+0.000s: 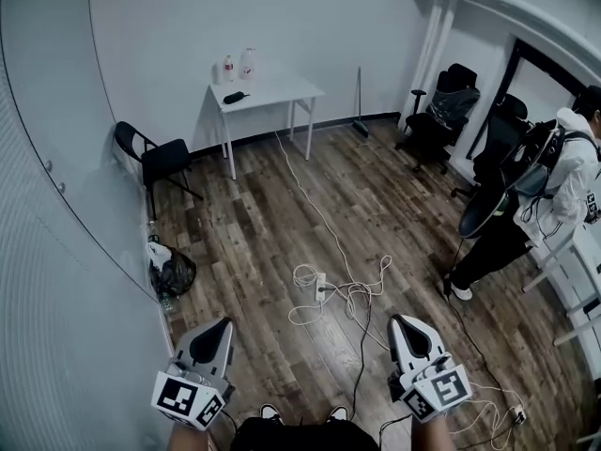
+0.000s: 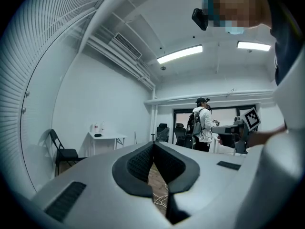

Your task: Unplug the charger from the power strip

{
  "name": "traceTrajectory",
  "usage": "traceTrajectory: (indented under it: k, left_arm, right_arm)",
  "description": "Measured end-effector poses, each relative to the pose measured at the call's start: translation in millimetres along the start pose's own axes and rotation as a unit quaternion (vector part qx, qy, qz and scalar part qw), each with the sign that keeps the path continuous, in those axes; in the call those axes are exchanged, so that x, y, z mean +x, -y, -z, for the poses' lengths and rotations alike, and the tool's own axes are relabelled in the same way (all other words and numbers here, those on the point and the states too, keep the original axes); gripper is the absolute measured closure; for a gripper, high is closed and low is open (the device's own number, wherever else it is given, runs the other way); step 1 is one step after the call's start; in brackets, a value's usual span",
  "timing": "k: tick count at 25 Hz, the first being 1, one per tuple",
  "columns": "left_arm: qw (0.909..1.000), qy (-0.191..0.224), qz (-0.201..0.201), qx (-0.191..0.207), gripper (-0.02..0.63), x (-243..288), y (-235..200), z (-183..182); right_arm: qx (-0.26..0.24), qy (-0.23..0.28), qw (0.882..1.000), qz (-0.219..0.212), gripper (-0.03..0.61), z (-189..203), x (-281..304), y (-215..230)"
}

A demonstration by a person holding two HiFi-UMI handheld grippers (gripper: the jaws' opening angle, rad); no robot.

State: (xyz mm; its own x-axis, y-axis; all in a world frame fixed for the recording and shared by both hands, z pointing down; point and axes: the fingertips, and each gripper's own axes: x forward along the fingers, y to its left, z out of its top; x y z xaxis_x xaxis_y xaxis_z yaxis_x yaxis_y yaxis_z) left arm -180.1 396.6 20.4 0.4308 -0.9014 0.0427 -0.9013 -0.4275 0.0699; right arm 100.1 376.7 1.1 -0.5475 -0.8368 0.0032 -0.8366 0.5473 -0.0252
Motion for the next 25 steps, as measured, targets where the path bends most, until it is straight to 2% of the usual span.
traceTrajectory:
  k: [6, 11, 19, 25]
  left_arm:
    - [0.9999, -0.009, 0.012, 0.006, 0.593, -15.6, -41.3, 11.0]
    - [0.9996, -0.021, 0.017, -0.009, 0.594, -16.6, -67.3, 31.9]
    - [0.999, -0.032, 0.028, -0.014, 0.594, 18.2, -91.2, 44.9]
    - [0.9986, -0.042, 0.029, -0.015, 0.594, 76.3, -110.3, 48.2]
  right_arm:
    - [-0.002, -0.007, 1.0, 0.017, 0.557, 9.0, 23.5, -33.4]
    - [-0.008, -0.029, 0.999, 0.025, 0.557, 28.7, 41.0, -49.2]
    - [0.005, -0.048, 0.998, 0.031, 0.557, 52.3, 77.7, -27.5]
    - [0.012, -0.053, 0.998, 0.025, 0.557, 65.4, 128.3, 16.9]
